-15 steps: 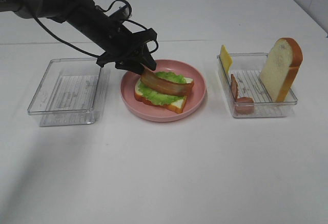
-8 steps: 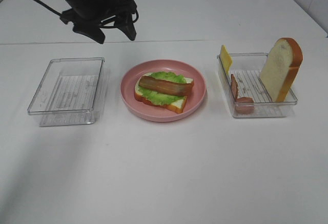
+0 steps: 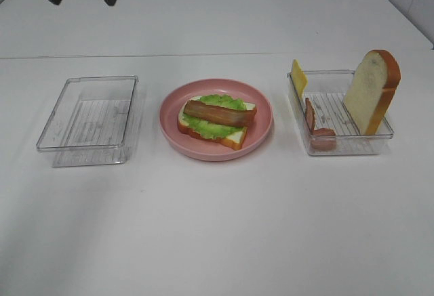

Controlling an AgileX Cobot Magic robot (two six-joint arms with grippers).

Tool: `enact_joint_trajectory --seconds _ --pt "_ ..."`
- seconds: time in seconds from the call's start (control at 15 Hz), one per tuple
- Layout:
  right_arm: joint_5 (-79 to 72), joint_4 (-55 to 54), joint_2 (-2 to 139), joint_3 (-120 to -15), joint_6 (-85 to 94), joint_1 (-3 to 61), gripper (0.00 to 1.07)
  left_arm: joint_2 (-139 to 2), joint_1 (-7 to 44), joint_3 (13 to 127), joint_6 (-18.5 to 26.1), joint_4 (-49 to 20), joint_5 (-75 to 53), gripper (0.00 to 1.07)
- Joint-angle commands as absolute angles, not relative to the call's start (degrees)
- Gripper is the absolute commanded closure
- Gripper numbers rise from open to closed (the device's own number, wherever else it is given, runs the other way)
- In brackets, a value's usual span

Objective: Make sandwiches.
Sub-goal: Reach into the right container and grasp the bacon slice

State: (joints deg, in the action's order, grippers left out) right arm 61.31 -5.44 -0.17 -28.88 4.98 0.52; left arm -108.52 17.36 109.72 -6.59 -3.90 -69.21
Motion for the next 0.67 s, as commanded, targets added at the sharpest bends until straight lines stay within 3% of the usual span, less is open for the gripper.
enact_joint_trajectory --seconds 0.07,0.4,0.47,0.67 --pt "60.73 -5.67 -1.03 -28.82 5.27 0.11 0.37 -101.41 17.25 105.48 -6.99 -3.38 -73.68 0.30" --pt "60.73 -5.67 -1.03 -28.82 5.27 0.11 0.37 -76.38 17.25 81.25 -6.25 -2.52 -68.58 0.30" --pt "60.73 -5.67 -1.03 -28.82 5.27 0.11 0.37 -67.55 17.25 71.16 -4.18 -2.58 -65.26 0.30" --pt "60.73 -5.67 -1.03 -28.82 5.27 0.11 0.37 -52.88 17.25 56.32 -2.75 -2.58 -62.05 0.30"
